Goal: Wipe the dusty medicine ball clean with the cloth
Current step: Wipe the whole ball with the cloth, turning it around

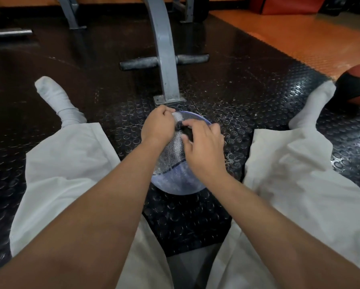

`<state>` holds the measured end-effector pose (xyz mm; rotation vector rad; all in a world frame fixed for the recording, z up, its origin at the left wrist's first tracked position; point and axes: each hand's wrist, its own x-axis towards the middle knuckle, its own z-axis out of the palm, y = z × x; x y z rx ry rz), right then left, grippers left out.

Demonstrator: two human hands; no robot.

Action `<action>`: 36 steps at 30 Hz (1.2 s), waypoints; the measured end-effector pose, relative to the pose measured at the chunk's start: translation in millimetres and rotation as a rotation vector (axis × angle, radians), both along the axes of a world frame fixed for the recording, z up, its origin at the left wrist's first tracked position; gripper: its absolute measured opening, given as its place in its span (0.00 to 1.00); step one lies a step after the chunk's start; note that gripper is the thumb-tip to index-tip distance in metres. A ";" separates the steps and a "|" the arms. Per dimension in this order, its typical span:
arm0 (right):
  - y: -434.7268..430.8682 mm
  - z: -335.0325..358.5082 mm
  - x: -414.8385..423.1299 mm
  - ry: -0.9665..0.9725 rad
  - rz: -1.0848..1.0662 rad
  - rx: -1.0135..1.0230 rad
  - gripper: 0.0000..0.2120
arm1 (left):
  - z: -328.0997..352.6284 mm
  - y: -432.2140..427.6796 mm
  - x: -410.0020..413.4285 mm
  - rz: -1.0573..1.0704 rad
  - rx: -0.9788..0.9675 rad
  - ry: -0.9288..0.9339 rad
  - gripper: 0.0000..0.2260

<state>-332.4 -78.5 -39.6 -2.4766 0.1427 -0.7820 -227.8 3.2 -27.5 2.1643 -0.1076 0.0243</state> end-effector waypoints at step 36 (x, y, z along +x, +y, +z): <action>-75.2 -36.5 6.7 0.057 -0.115 1.158 0.01 | -4.7 -2.5 -12.5 -0.066 0.044 -0.040 0.16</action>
